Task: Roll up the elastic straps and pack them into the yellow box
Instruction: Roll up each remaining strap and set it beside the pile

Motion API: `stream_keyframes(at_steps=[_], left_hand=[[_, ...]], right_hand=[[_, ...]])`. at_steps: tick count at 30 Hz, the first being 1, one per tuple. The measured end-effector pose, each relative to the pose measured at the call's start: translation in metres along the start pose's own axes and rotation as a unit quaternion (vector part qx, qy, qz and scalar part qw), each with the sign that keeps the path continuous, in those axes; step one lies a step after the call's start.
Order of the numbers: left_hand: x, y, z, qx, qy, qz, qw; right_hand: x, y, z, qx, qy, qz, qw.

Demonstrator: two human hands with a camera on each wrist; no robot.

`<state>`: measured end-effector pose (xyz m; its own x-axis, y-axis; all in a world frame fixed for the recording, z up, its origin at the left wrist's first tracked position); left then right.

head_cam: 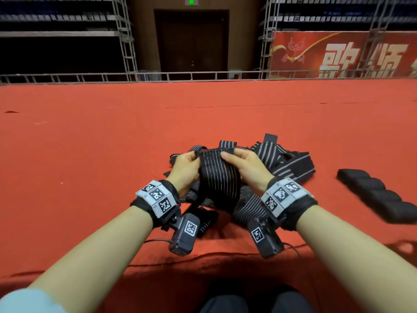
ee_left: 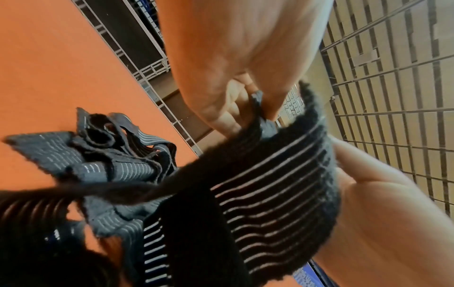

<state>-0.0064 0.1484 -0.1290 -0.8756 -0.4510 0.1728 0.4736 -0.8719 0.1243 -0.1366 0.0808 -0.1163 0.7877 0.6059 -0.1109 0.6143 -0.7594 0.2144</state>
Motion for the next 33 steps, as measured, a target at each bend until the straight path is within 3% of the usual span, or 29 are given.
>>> stream_keyframes(at_steps=[4,13,20,27,33], left_hand=[[0.010,-0.008,0.000,-0.003,-0.035,-0.072,0.997],[0.014,-0.012,-0.001,-0.049,-0.105,-0.136,0.984],[0.014,-0.012,-0.001,-0.064,-0.117,-0.136,0.982],[0.016,-0.014,0.001,-0.027,-0.070,-0.125,0.989],[0.013,-0.014,0.006,0.014,-0.003,-0.115,0.993]], right_hand=[[-0.004,-0.004,0.005,-0.038,-0.020,0.038,0.998],[-0.012,0.002,0.009,-0.077,-0.079,0.079,0.991],[-0.014,0.002,0.013,-0.073,-0.087,0.079,0.990],[-0.014,0.003,0.017,-0.065,-0.109,0.089,0.988],[-0.026,-0.003,0.003,-0.058,-0.254,0.135,0.956]])
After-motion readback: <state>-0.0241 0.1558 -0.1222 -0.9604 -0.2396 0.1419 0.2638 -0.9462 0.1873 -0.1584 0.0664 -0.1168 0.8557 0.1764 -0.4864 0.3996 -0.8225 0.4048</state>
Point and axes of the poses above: each hand's wrist, its own y-axis towards the middle knuckle, its own x-axis out of the palm, z = x × y, the point moved 7 cm from there along y, towards the middle knuckle, and after that the axes turned 6 degrees about -y, right-handed, at the moved point
